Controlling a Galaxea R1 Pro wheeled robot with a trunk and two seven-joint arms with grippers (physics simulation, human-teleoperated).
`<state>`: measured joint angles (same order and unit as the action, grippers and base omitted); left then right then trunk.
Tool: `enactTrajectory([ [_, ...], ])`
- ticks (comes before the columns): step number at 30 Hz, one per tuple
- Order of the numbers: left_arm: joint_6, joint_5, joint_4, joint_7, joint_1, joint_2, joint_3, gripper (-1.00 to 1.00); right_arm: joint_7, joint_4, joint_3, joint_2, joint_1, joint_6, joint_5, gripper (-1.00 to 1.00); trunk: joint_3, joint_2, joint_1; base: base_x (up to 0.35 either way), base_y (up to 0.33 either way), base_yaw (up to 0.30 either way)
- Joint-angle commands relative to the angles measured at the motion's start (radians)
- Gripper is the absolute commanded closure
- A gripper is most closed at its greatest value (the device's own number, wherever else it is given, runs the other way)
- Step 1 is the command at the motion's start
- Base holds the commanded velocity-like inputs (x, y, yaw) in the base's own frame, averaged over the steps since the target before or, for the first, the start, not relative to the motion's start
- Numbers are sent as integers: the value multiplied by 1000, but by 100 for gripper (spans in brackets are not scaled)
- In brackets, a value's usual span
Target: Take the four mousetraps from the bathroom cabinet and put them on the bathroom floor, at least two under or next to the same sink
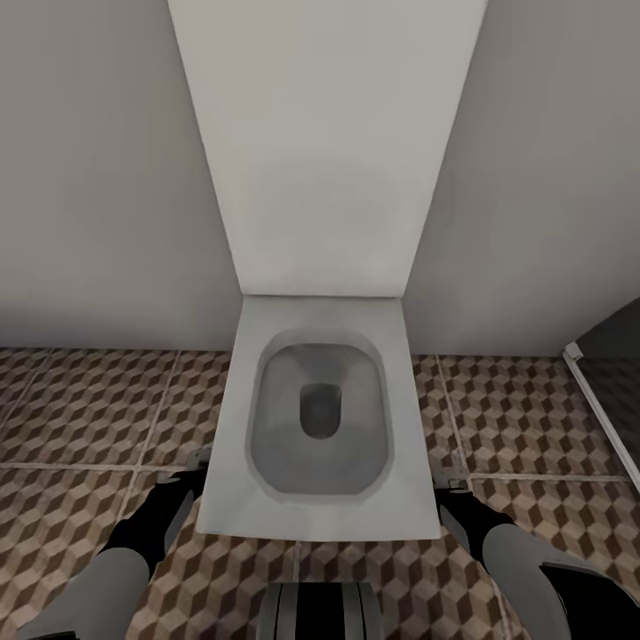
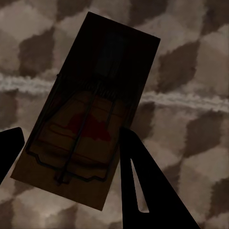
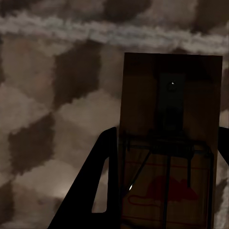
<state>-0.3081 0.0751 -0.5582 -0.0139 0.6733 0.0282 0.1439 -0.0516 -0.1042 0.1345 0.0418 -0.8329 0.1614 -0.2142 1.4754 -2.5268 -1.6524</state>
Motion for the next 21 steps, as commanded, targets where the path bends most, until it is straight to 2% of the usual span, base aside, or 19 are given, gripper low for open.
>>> enactTrajectory([
  [1, -5, 8, -2, -1, 0, -1, 3, 100, -1, -2, 8, 0, 0, 6, -10, 100, 1, 0, 0, 0, 0, 0],
  [21, 1, 8, -2, -1, 0, -1, 3, 100, -1, -2, 7, 0, 0, 16, -10, 100, 1, 0, 0, 0, 0, 0],
])
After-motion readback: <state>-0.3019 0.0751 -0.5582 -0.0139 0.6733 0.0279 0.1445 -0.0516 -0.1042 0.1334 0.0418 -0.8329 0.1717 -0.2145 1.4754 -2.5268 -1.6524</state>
